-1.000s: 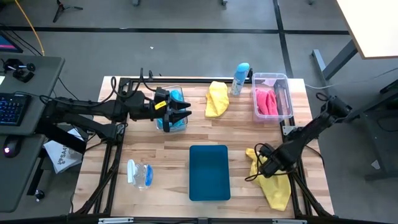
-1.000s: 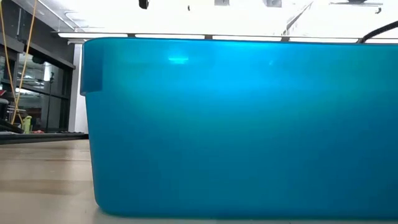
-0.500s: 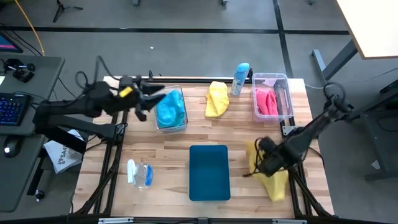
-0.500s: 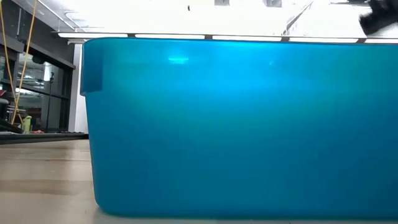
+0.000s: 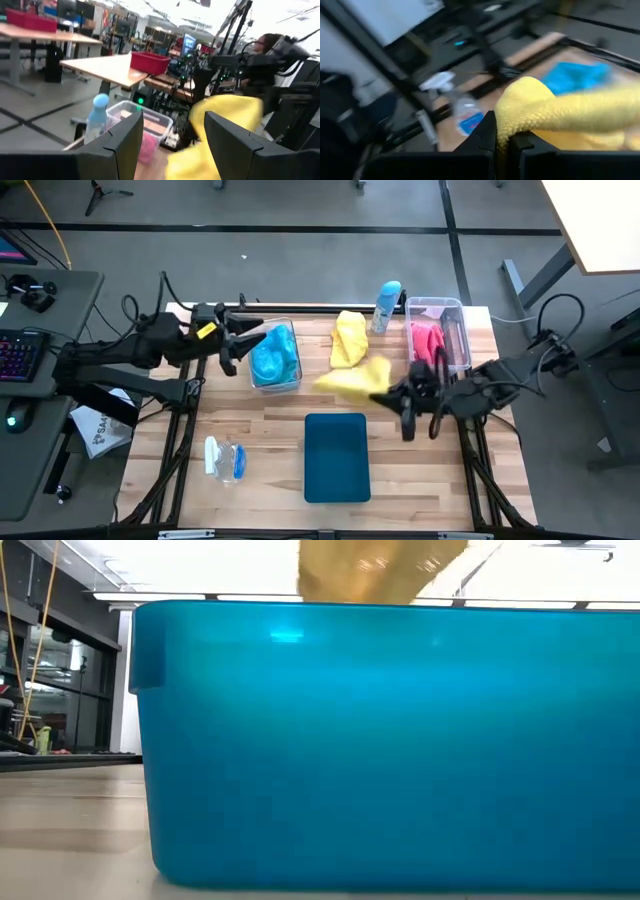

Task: Sort microfiber towel by color & place in baskets
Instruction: Put the bottom yellow towel into the blue bin

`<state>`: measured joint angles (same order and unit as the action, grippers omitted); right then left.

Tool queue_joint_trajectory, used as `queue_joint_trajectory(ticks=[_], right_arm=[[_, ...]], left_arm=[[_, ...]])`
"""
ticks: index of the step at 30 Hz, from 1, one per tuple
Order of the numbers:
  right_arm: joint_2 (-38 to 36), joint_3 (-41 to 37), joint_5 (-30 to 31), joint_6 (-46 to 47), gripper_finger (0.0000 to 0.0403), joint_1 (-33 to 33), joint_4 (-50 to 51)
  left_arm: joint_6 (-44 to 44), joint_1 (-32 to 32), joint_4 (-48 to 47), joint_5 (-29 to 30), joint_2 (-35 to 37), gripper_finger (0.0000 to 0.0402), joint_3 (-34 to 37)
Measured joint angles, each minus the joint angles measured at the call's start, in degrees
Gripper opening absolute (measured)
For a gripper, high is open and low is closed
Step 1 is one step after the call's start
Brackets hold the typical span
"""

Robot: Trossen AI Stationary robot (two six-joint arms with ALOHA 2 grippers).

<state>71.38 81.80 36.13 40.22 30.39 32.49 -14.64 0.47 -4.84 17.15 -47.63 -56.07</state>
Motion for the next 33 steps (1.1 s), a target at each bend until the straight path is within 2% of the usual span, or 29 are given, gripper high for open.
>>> queue_joint_trajectory(ticks=[4,9,14,17,21,25,30,33], right_arm=[[4.1,0.0,-9.4,-6.8,0.0001,-1.3,-4.7],[10.9,0.0,-14.9,-5.5,0.0000,-2.2,-1.2],[15.8,-0.1,-17.9,-1.8,0.0000,-3.3,5.5],[16.3,-0.1,-20.0,-0.5,0.0000,-3.7,9.8],[15.1,-0.1,-19.9,0.8,0.0000,-4.3,12.7],[15.4,-0.1,-21.1,-2.6,0.0000,-5.9,7.1],[18.9,-0.1,-26.7,-9.6,0.0000,-8.5,-3.4],[20.8,-0.1,-29.3,-13.8,0.0000,-9.6,-6.4]], left_arm=[[-2.4,0.0,-1.5,-0.2,-0.5,0.0200,0.0],[-5.5,0.0,-3.1,-1.5,-0.5,0.0200,0.0],[-6.3,-0.3,-3.0,-1.6,-0.5,0.0200,0.0],[-6.3,-0.3,-3.0,-1.6,-0.5,0.0200,0.0],[-6.3,-0.3,-3.1,-1.6,-0.5,0.0200,0.0],[-5.5,-0.3,-3.1,-1.6,-0.5,0.0200,0.0],[-4.8,-0.3,-3.1,-1.6,-0.4,0.0200,0.0],[-4.8,-0.3,-3.1,-1.6,-0.2,0.0200,0.0]])
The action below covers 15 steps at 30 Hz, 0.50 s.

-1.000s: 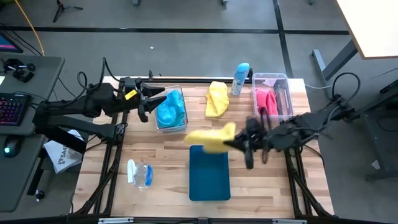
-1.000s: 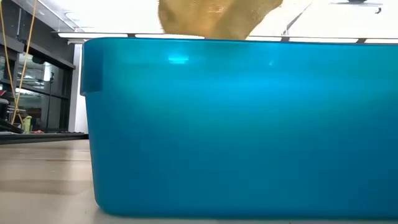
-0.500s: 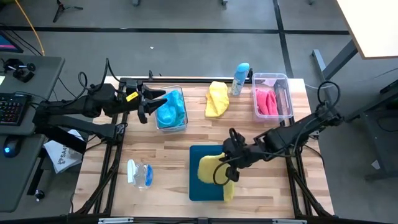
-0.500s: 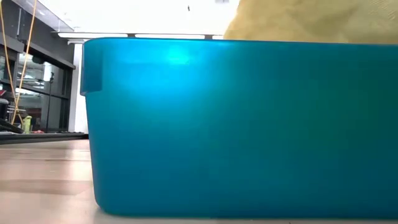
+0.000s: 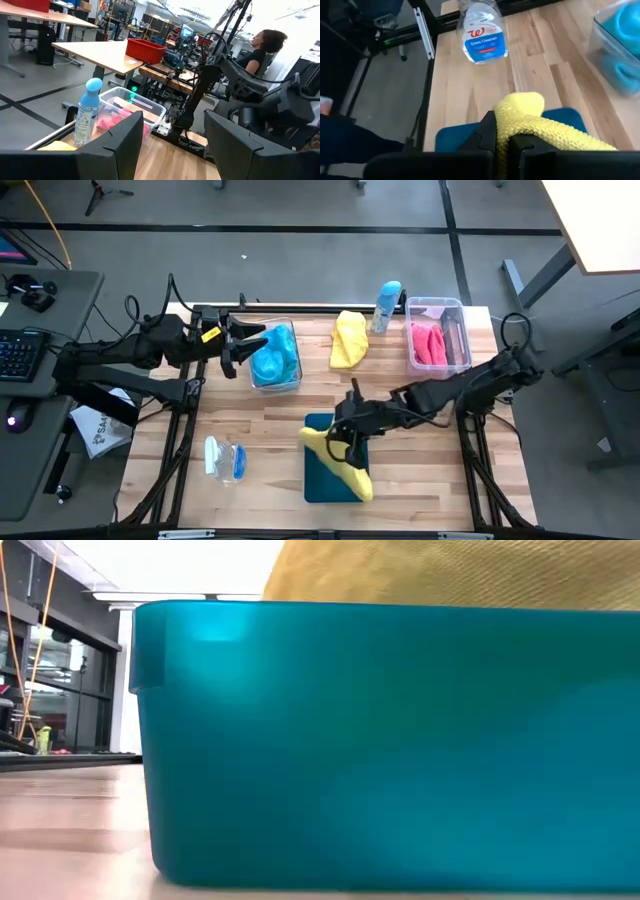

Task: Sort microfiber towel by color & place in baskets
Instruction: Put the bottom yellow towel into the blue bin

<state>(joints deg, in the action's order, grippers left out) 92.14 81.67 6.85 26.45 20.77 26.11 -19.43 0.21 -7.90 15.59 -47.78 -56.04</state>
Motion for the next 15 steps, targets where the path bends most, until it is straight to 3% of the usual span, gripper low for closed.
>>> queue_joint_trajectory(ticks=[3,9,15], right_arm=[[-0.1,0.0,0.0,-4.5,0.0000,-0.8,-0.7],[-3.1,0.0,6.7,-10.0,0.0000,-1.0,-2.6],[-3.8,0.0,6.2,-10.4,0.0000,-0.5,-3.8]], left_arm=[[-0.9,0.0,0.0,0.0,0.3,0.0200,0.0],[-1.5,0.0,0.0,0.0,0.7,0.0200,0.0],[-2.4,0.0,0.0,-0.5,0.7,0.0200,0.0]])
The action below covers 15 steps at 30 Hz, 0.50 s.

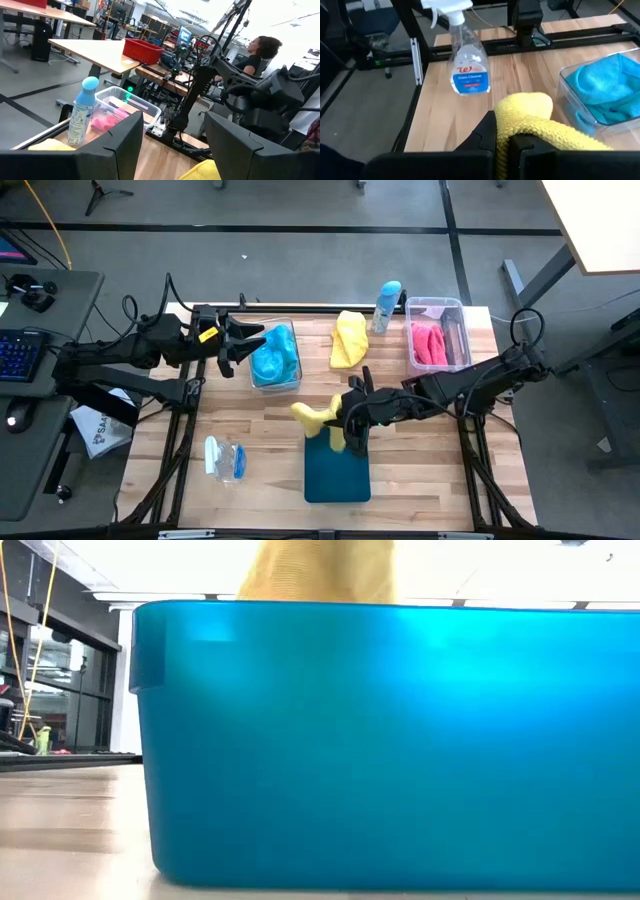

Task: Sort microfiber towel by color & place in baskets
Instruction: Put the bottom yellow towel into the blue bin

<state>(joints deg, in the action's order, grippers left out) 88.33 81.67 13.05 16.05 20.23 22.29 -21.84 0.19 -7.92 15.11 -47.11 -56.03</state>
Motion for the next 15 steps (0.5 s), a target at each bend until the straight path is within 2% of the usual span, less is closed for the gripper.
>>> queue_joint_trajectory(ticks=[4,11,15], right_arm=[[0.2,0.0,-0.1,0.9,0.0000,1.7,3.6],[0.3,0.0,0.7,7.2,0.0000,5.7,19.9],[0.3,0.0,0.5,7.0,0.0000,6.5,20.4]], left_arm=[[-0.6,0.0,0.0,0.0,0.0,0.0200,0.0],[-0.5,0.0,0.0,0.0,0.0,0.0200,0.0],[-0.5,0.0,0.0,0.0,0.0,0.0200,0.0]])
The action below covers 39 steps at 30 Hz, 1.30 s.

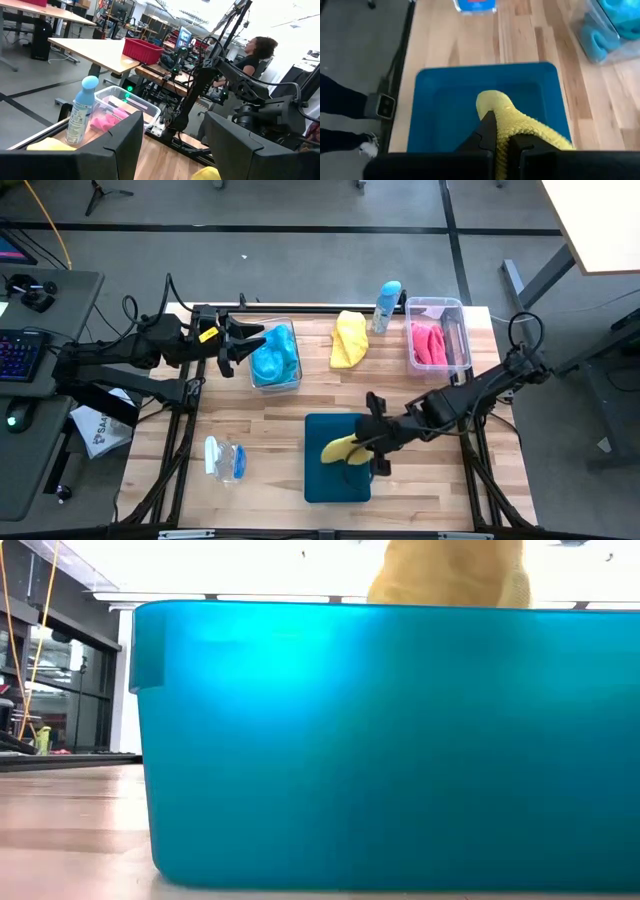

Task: Sort microfiber towel by color & place in baskets
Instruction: Put the bottom yellow towel into the blue bin

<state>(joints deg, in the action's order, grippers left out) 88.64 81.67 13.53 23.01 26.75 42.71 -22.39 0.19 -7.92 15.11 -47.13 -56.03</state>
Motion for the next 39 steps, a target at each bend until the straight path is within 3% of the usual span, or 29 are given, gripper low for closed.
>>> queue_joint_trajectory(ticks=[2,7,10,20,23,27,34,39], right_arm=[[0.2,0.0,-1.4,-1.2,0.0000,-0.5,-2.4],[3.1,0.0,-12.8,-5.3,0.0000,-2.2,-9.2],[5.8,0.0,-16.5,-7.5,0.0000,-2.7,-11.2],[11.1,0.0,-17.7,-3.3,0.0013,-2.8,-13.3],[10.7,0.0,-17.5,-2.0,0.0042,-2.8,-12.5],[10.6,0.1,-18.0,-3.1,0.0111,-2.8,-13.0],[10.6,0.1,-17.8,-18.3,0.0236,-4.1,-19.9],[10.0,0.1,-16.0,-18.6,0.0273,-5.4,-16.5]], left_arm=[[0.0,0.0,0.0,0.0,0.0,0.0200,0.0],[0.0,0.0,0.0,0.0,0.0,0.0200,0.0],[0.0,0.0,0.0,0.0,0.0,0.0200,0.0],[-1.5,0.0,0.0,-1.5,0.0,0.0200,0.0],[-1.5,0.0,0.0,-1.5,0.0,0.0200,0.0],[-1.5,0.0,0.1,-1.5,0.0,0.0200,0.0],[-1.5,0.0,0.0,-1.5,0.0,0.0200,0.0],[-1.5,0.0,0.1,-1.5,0.0,0.0200,0.0]])
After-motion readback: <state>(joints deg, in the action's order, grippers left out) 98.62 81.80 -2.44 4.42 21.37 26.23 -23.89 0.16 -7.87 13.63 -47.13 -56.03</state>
